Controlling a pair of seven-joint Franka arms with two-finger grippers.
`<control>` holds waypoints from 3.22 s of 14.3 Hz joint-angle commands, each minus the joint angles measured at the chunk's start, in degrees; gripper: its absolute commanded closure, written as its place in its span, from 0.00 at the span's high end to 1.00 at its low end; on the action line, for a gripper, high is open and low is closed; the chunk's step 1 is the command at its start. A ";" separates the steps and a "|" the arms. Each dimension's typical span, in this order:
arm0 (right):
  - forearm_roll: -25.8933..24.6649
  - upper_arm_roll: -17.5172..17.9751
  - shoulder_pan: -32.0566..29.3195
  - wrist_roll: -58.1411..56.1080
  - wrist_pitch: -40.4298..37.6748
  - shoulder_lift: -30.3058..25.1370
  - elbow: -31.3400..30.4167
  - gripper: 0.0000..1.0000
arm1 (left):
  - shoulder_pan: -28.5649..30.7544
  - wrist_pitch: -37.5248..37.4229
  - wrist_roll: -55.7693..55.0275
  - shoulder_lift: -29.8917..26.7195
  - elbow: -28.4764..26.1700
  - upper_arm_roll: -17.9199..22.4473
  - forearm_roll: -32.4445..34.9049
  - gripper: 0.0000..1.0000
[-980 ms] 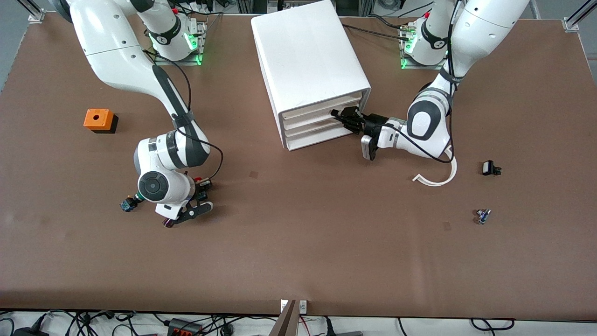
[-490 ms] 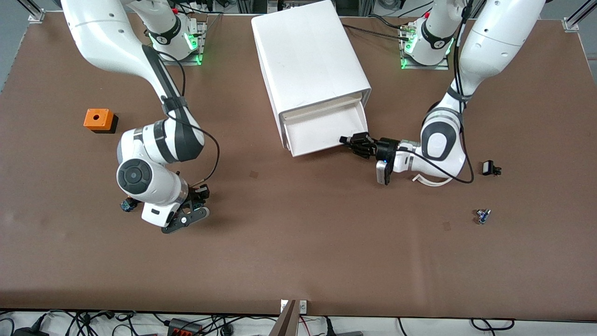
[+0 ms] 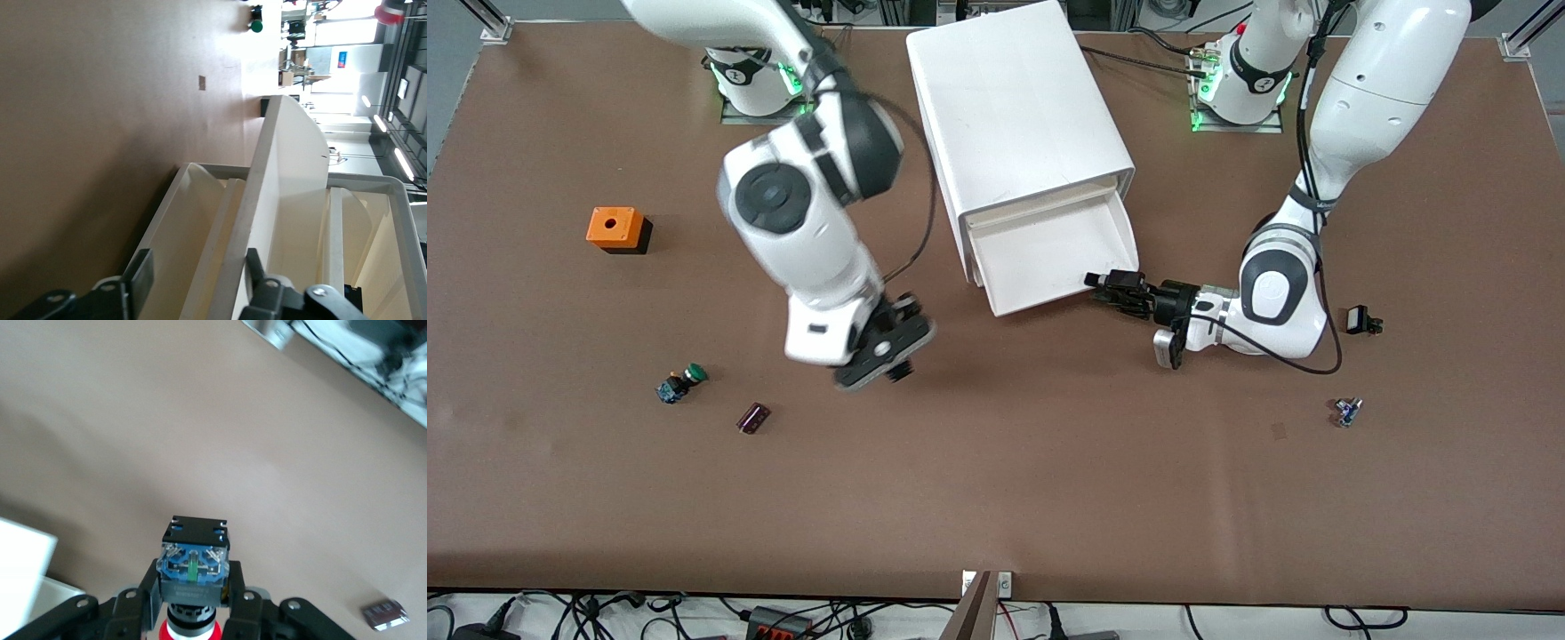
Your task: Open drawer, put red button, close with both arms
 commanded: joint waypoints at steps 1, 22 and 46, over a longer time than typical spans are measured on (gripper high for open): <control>0.28 -0.78 4.02 3.30 0.32 0.97 3.47 0.00 | 1.81 -4.15 -11.65 -1.97 4.83 0.22 8.05 1.00; 5.99 -0.25 17.83 25.89 -0.38 9.49 2.34 0.00 | 8.94 -9.28 -48.08 -1.45 19.52 1.45 66.34 1.00; 7.66 -19.23 4.84 20.04 -7.23 -0.61 -3.53 1.00 | 5.86 -6.11 -73.59 -5.84 23.65 -4.24 66.96 1.00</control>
